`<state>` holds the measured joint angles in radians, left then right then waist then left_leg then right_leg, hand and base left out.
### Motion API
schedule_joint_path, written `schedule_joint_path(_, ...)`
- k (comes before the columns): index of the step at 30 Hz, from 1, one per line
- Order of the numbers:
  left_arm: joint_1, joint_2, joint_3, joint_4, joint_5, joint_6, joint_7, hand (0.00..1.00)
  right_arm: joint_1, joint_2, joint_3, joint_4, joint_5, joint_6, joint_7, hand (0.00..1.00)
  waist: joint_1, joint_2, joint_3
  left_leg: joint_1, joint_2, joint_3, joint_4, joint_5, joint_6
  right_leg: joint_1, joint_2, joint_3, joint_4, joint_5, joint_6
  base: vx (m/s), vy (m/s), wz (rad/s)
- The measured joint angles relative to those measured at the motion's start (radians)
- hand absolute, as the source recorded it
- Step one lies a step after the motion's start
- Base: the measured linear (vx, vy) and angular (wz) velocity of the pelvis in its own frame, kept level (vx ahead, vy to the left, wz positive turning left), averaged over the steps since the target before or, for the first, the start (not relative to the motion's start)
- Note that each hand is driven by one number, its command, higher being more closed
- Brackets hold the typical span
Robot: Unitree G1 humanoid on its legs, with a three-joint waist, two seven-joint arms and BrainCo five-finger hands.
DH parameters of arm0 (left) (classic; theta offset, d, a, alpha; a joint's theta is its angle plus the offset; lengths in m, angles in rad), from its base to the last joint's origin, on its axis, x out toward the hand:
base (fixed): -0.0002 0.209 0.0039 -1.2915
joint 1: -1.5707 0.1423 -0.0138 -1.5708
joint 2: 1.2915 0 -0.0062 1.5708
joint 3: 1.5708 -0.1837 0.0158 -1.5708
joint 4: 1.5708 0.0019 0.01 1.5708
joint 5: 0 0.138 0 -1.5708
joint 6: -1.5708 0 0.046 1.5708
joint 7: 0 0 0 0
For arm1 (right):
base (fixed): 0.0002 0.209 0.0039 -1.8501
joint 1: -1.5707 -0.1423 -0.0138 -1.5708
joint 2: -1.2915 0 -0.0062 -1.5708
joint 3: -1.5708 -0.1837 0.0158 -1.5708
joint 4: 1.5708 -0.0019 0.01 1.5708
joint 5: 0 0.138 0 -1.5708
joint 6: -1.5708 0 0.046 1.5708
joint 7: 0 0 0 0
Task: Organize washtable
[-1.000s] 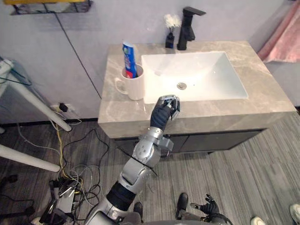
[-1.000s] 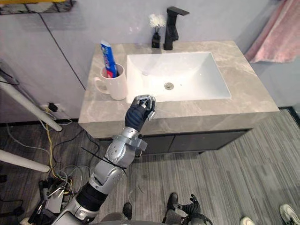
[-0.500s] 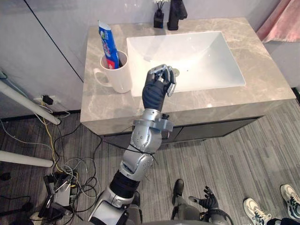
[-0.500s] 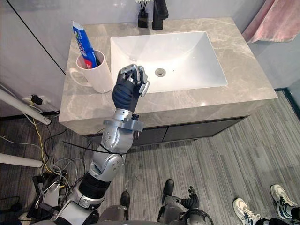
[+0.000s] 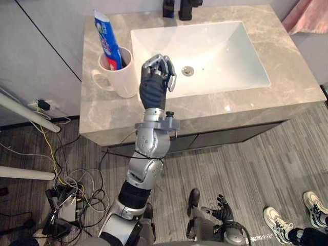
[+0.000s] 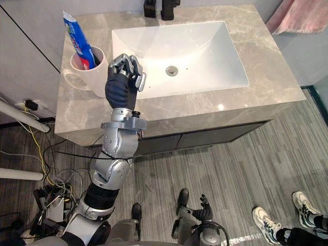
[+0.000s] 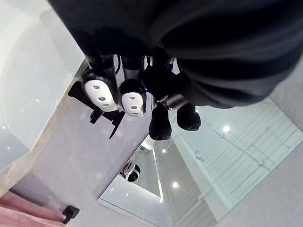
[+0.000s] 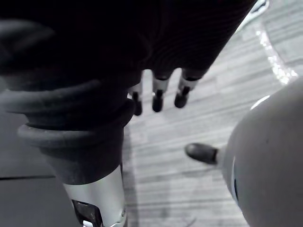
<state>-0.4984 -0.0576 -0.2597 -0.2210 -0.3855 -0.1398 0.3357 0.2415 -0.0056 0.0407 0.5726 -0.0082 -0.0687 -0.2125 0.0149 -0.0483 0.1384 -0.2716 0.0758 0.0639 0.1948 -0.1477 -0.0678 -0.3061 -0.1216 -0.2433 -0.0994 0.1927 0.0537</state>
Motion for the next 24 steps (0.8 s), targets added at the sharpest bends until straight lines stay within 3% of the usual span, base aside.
schedule_joint_path(8, 0.008, -0.001, 0.013, 0.001, 0.111, 0.000, 0.017, 1.00, 0.000, 0.019, -0.006, -0.005, 0.094, -0.035, -0.003, 0.00, 0.000, -0.012, 0.010, 0.001, -0.003, 0.009, 0.009, -0.007, 0.004, 0.003, -0.003, 0.004, 0.000, 0.001, 0.000, 0.00, 0.002, 0.00)
schedule_joint_path(24, 0.051, -0.011, -0.045, 0.034, 0.122, -0.001, 0.016, 1.00, 0.000, 0.031, -0.011, 0.009, 0.124, -0.040, -0.007, 0.00, 0.002, -0.012, 0.034, -0.018, -0.002, 0.018, 0.038, -0.026, 0.009, -0.007, -0.002, 0.015, 0.000, 0.002, 0.002, 0.00, 0.005, -0.02)
